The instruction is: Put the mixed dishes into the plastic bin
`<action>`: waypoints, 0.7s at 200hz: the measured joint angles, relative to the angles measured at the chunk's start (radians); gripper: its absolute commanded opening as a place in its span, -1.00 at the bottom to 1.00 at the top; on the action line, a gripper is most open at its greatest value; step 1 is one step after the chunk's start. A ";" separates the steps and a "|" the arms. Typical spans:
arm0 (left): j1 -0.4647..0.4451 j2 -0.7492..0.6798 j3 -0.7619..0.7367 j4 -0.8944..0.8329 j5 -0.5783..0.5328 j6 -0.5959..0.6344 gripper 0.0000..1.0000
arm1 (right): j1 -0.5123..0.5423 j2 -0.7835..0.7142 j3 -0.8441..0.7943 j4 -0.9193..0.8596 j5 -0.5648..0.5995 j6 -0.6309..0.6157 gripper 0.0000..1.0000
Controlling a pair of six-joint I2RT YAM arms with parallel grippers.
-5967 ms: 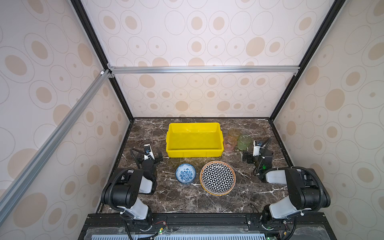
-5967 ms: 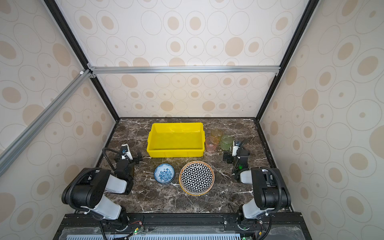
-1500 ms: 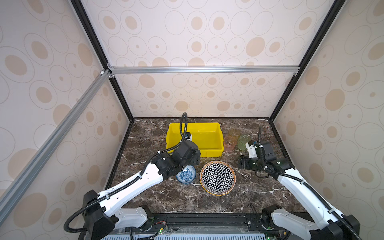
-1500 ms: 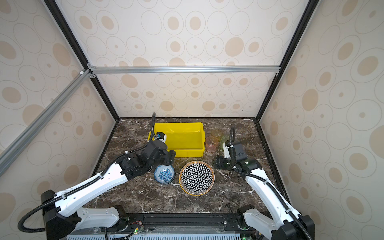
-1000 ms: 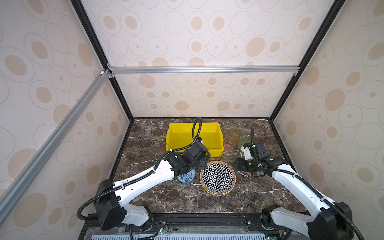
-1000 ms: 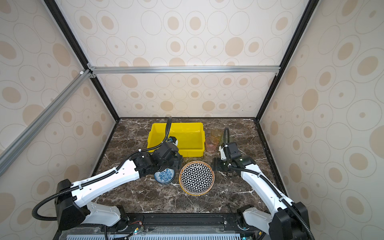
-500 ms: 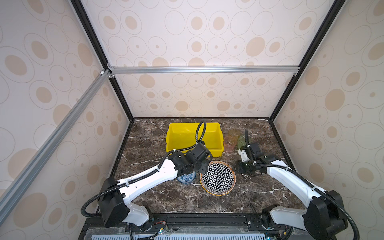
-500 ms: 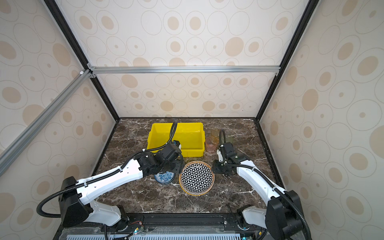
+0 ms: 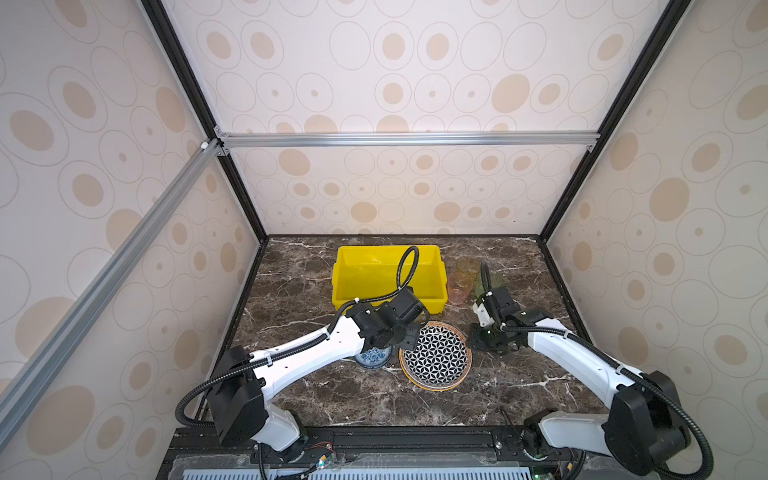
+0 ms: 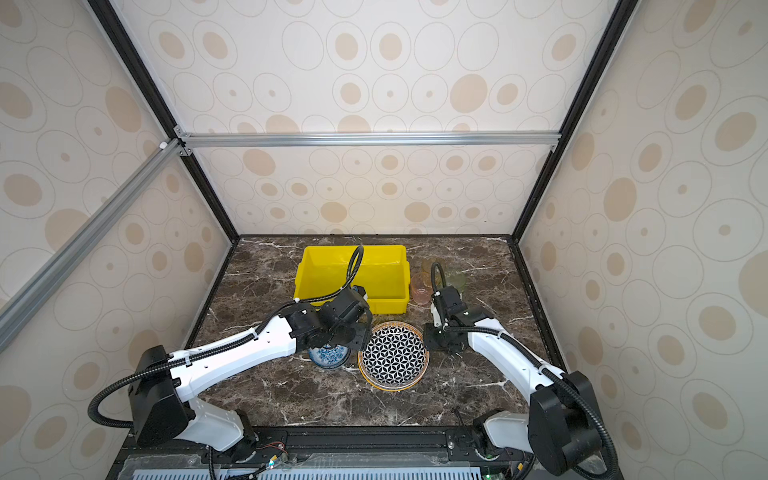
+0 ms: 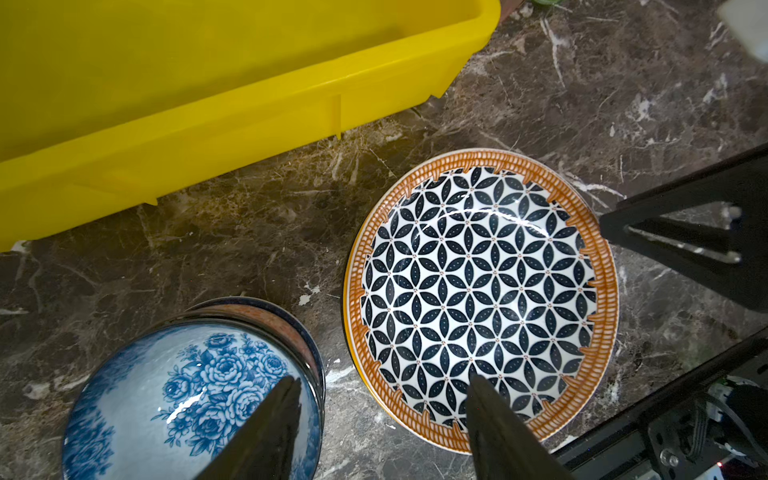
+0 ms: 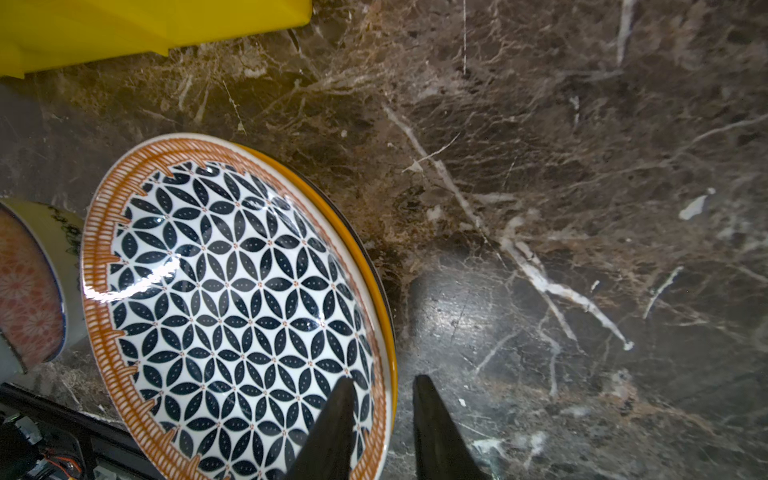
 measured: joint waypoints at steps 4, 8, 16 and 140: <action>0.000 0.000 0.000 0.000 0.000 0.000 0.28 | 0.003 0.003 0.000 0.000 0.004 0.002 -0.60; 0.000 0.000 0.000 0.001 0.000 0.000 0.28 | 0.005 0.007 0.000 -0.001 0.007 0.003 -0.64; 0.000 0.000 0.000 0.003 0.000 0.000 0.29 | 0.008 0.015 0.000 -0.001 0.011 0.007 -0.74; 0.000 0.041 0.000 0.017 0.035 0.007 0.26 | 0.042 0.057 0.007 0.002 0.039 0.029 -0.93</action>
